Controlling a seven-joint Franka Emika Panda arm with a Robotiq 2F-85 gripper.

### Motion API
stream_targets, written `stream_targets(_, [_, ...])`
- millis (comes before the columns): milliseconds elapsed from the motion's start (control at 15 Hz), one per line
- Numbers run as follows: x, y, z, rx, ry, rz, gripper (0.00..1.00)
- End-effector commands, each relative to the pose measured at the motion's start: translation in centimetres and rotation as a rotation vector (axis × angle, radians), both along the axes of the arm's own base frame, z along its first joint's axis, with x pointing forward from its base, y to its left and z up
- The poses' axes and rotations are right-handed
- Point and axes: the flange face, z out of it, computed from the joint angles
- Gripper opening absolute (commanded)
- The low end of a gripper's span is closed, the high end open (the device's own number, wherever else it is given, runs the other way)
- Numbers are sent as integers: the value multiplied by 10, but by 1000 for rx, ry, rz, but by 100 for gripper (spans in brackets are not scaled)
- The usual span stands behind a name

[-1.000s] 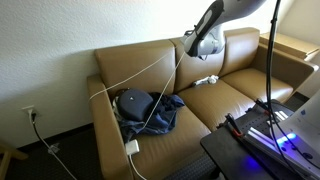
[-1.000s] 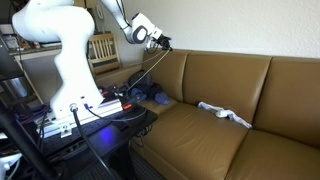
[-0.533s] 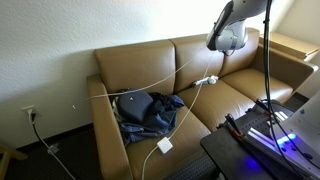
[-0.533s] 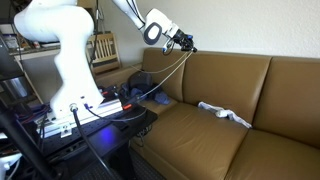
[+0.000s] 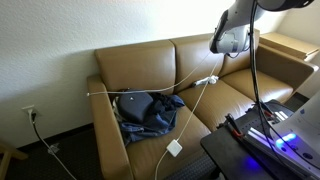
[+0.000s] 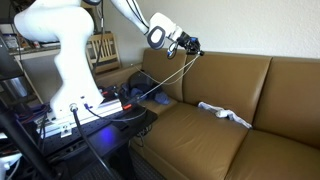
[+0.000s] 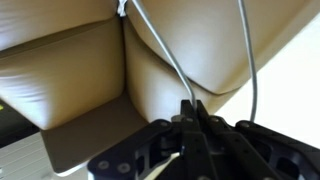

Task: Move the cable to the center of the couch

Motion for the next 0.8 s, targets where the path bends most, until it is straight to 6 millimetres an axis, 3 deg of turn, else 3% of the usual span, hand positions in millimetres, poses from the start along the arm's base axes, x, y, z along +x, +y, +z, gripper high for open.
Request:
stream_targets(0, [-22, -94, 10, -55, -27, -191, 1])
stream_targets(200, [-60, -176, 36, -94, -53, -366, 1])
stream_targets(333, [-73, -212, 47, -110, -71, -477, 1])
stream_targets(467, [-79, -235, 47, -106, -93, -589, 1])
stream_targets(600, [-71, -233, 41, -82, -102, -655, 1])
stream_targets(667, [-60, -225, 33, -60, -103, -653, 1])
stream_targets(733, [-43, -204, 26, -34, -113, -603, 1])
